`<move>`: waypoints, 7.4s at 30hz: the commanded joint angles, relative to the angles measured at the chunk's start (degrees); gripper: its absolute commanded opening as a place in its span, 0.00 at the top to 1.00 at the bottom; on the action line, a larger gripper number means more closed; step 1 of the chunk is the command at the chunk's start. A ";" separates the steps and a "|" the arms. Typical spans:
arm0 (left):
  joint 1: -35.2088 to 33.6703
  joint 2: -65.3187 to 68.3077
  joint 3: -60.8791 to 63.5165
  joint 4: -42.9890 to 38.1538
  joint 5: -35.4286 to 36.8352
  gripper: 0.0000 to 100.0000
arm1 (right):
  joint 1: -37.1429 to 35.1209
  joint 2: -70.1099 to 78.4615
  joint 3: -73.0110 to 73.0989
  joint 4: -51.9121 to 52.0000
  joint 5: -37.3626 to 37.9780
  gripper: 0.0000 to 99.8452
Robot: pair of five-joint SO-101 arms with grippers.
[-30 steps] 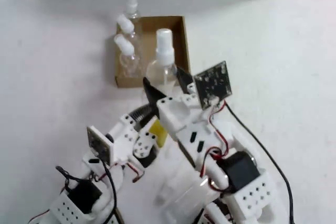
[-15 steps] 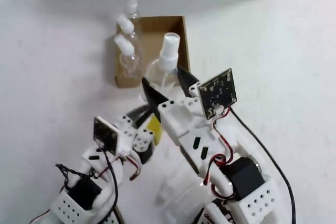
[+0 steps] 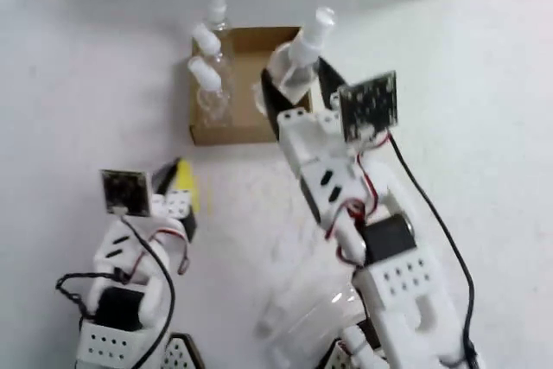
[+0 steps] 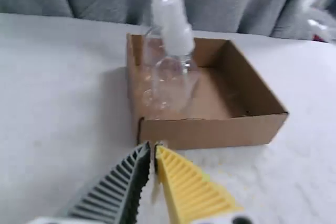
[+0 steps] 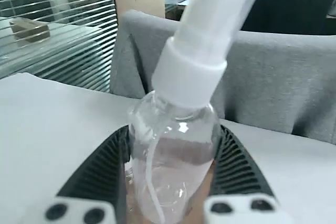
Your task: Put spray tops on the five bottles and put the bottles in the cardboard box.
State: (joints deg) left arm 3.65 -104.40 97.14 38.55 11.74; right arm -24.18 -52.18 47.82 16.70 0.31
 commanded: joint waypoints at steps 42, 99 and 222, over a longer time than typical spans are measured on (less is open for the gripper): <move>-8.92 -0.84 -0.18 8.62 -5.27 0.98 | 9.71 82.68 -52.92 -27.38 0.97 0.98; -8.84 -0.84 -0.18 8.44 -5.36 0.98 | 8.04 92.62 -55.74 -25.54 9.05 0.98; -10.42 -0.48 -0.18 6.51 -5.45 0.98 | 7.25 87.25 -55.03 -15.60 2.46 0.52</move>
State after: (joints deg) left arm -6.11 -104.40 97.14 47.34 6.99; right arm -16.62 39.96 -6.59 0.53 2.95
